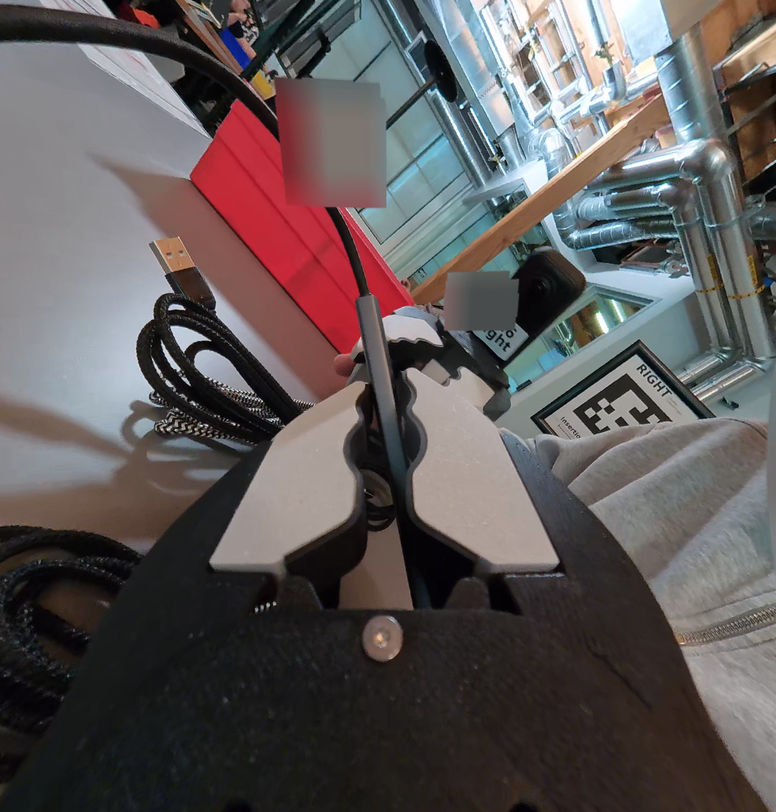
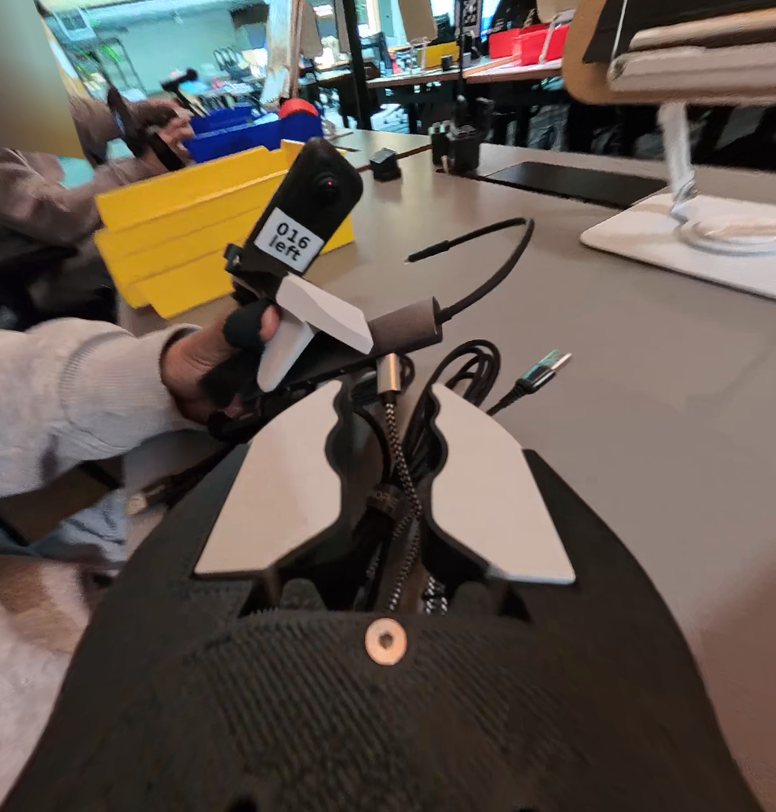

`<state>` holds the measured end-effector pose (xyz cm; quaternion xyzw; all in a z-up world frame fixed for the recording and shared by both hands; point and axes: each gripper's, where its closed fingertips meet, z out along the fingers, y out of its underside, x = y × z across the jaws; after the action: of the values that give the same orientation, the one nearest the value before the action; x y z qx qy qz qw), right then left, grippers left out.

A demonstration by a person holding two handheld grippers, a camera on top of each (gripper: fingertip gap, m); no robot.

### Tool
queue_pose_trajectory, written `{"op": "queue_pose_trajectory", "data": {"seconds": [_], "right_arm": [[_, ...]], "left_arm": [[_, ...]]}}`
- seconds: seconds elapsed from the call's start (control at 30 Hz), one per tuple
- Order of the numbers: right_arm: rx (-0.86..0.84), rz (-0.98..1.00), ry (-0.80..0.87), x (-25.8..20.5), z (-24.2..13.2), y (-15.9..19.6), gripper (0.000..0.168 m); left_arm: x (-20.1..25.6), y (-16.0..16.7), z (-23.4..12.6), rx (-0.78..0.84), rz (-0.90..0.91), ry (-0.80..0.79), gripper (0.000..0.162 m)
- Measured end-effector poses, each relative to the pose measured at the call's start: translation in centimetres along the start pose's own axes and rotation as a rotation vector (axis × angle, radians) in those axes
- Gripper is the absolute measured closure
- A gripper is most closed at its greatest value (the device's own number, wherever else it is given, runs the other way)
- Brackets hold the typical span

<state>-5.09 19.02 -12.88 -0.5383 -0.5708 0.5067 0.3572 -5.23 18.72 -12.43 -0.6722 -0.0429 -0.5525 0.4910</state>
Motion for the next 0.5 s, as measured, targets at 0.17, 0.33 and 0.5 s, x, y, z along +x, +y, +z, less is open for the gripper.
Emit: {"op": "queue_pose_trajectory", "data": {"seconds": [0.17,0.33,0.5], "right_arm": [[-0.003,0.317,-0.193,-1.1,0.3,0.3,0.142],[0.008,0.473,-0.302,-1.7,0.1,0.1,0.160],[0.012,0.501,-0.323,-1.7,0.1,0.0,0.160]], "left_arm": [[0.7,0.6,0.4,-0.038,0.029,0.040,0.150],[1.2,0.8,0.5,-0.051,0.045,0.066,0.151],[1.2,0.8,0.5,-0.050,0.045,0.071,0.150]]}}
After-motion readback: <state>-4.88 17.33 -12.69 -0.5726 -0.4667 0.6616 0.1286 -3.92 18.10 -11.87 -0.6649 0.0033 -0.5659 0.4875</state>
